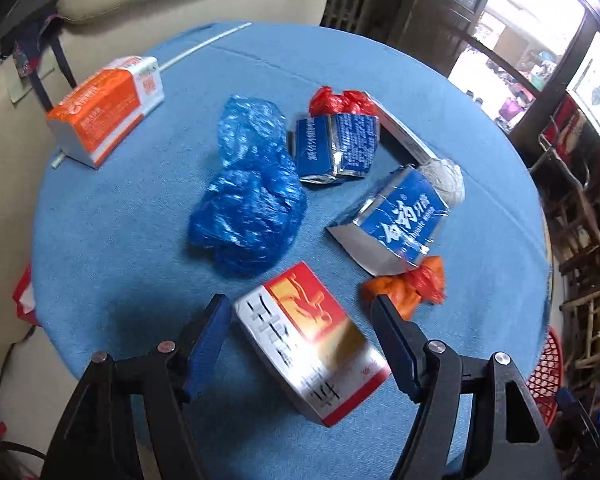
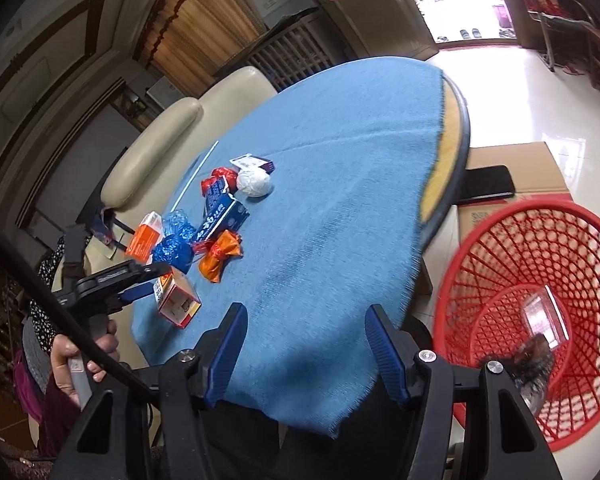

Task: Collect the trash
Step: 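Return both grippers over the table toward the remaining items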

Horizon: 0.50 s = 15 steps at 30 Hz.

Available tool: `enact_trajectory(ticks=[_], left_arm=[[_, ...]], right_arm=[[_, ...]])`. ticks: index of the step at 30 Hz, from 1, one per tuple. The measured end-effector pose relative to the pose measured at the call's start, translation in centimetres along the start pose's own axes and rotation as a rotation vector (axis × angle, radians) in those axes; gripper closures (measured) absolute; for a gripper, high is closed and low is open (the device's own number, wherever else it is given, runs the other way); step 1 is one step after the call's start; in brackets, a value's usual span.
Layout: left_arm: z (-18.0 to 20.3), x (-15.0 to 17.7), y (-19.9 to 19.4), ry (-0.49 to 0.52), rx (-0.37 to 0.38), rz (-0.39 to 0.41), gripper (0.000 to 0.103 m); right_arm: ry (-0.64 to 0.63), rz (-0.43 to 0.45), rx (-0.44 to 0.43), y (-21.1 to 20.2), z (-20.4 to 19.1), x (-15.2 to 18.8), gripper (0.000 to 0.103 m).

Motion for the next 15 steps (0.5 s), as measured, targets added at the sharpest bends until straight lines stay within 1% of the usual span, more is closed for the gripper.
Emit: enact_trajectory(ticks=[1, 3, 6, 10, 15], left_arm=[[-0.1, 0.1, 0.2, -0.002, 0.012, -0.013, 0.03], [-0.4, 0.3, 0.5, 0.007, 0.014, -0.025, 0.036], [-1.0, 0.5, 0.4, 0.028, 0.038, -0.022, 0.036], [-1.6, 0.9, -0.1, 0.07, 0.05, -0.023, 0.037], [-2.9, 1.3, -0.6, 0.135, 0.08, -0.056, 0.037]], right_arm=[[-0.015, -0.005, -0.004, 0.6, -0.6, -0.5, 0.038], [-0.045, -0.015, -0.014, 1.6, -1.8, -1.1, 0.038], [-0.101, -0.047, -0.016, 4.0, -4.2, -2.0, 0.038], [-0.149, -0.095, -0.021, 7.7, -7.2, -2.9, 0.038], [-0.176, -0.169, -0.021, 13.1, -10.6, -3.4, 0.038]])
Point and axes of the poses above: each gripper's, at about its wrist camera, not at the fingertips, and y roughly the way its jaws point, z to its right, x to its underside, the point moved 1 cm from there along y, roughly the way its jaws point, and after that the axes turned 2 degrees about z, right-handed, at the moved point
